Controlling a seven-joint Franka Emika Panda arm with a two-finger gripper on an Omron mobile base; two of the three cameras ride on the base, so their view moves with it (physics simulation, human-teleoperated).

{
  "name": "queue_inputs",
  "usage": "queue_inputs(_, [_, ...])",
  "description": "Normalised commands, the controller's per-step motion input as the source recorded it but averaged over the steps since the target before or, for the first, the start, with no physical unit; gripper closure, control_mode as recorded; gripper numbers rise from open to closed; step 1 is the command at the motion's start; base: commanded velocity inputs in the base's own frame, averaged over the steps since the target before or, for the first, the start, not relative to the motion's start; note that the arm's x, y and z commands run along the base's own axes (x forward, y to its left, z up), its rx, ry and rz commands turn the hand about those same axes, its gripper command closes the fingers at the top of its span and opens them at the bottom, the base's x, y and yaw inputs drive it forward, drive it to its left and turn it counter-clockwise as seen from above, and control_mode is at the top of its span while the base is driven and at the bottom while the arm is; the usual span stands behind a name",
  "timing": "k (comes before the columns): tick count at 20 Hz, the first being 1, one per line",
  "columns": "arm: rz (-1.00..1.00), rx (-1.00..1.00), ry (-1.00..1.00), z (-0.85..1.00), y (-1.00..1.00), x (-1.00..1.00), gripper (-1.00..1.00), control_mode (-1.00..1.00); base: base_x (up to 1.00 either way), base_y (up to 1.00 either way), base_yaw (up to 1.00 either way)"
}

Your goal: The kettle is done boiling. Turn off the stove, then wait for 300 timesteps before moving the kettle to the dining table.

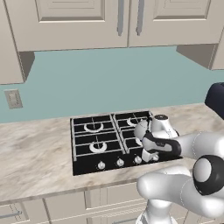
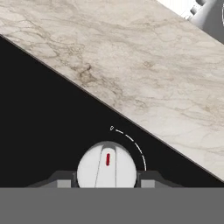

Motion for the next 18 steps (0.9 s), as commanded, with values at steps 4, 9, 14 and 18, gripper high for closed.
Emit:
queue_inputs(4, [-0.01,0.0,0.04,-0.04,0.0,0.0,1.0,-1.0,0.0,0.0,0.0])
queue_inputs(9, [-0.06,0.0,0.0,-0.05,0.0,-0.06,1.0,-1.0,0.0,0.0,0.0])
queue_inputs(14, [-0.22,0.0,-0.01,-0.14,-0.01,-0.28,1.0,-1.0,0.0,0.0,0.0])
queue_inputs(18, [-0.28,0.0,-0.03,-0.18,-0.03,-0.43,1.0,-1.0,0.0,0.0,0.0])
